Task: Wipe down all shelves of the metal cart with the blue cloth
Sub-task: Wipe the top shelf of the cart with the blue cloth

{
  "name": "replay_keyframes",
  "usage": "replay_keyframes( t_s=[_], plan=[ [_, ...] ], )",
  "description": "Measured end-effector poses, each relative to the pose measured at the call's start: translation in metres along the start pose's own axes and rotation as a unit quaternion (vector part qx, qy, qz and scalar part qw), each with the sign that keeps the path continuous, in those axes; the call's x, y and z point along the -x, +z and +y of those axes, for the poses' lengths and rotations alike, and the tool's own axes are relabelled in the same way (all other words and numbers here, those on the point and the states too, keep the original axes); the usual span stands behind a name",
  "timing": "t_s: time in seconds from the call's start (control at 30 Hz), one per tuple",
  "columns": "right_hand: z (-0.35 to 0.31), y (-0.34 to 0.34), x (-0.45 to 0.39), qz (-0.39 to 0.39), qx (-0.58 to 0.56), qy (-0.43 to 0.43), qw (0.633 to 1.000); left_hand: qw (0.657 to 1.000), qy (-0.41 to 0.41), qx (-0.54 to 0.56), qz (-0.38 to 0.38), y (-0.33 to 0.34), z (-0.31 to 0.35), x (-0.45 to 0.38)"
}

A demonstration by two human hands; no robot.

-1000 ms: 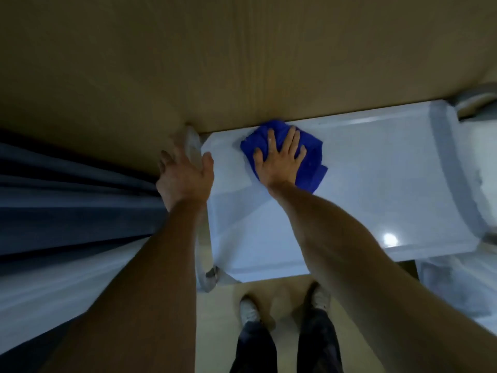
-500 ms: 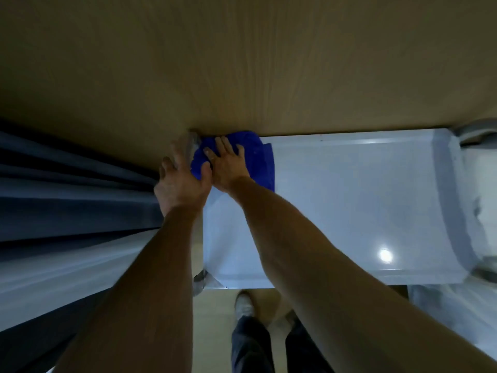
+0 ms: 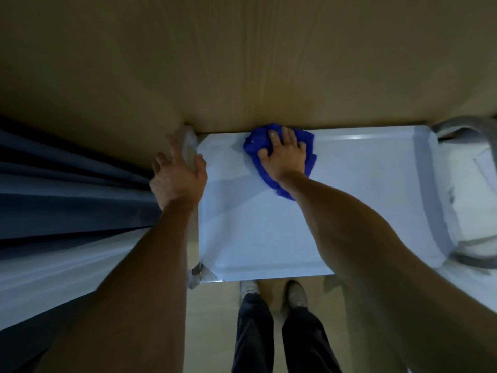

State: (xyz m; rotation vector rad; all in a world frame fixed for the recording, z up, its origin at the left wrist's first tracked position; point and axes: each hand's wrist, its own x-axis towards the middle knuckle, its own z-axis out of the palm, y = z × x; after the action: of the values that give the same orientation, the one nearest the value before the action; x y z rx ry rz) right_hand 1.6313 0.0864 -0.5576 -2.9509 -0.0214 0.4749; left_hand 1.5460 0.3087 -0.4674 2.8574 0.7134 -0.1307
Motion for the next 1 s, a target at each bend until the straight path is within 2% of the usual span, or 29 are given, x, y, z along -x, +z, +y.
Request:
replay_keyframes(
  t_s=[0.13,0.27,0.33,0.47,0.63,0.83,1.0],
  plan=[
    [0.056,-0.013,-0.01,0.031,0.026,0.074,0.996,1.0,0.001,0.024,-0.002,0.0,0.0,0.0],
    [0.03,-0.007,-0.01,0.03,-0.001,0.121,0.992,1.0,0.009,0.026,-0.007,-0.002,0.001,-0.002],
    [0.004,-0.003,-0.005,0.02,-0.002,0.105,0.994,1.0,0.011,0.022,-0.007,-0.002,0.001,-0.001],
    [-0.036,0.004,0.008,-0.016,0.004,-0.006,1.0,1.0,0.004,0.01,-0.007,-0.003,0.003,0.001],
    [-0.059,0.011,0.023,-0.035,-0.038,0.045,0.998,0.999,0.004,-0.029,0.013,-0.003,0.006,0.004],
    [-0.005,0.009,0.022,-0.049,-0.027,-0.054,0.997,0.988,0.04,-0.127,0.073,0.008,0.01,0.006],
    [0.098,-0.001,0.024,-0.026,-0.057,0.061,0.996,0.987,0.013,-0.136,0.079,0.004,0.014,0.007]
  ],
)
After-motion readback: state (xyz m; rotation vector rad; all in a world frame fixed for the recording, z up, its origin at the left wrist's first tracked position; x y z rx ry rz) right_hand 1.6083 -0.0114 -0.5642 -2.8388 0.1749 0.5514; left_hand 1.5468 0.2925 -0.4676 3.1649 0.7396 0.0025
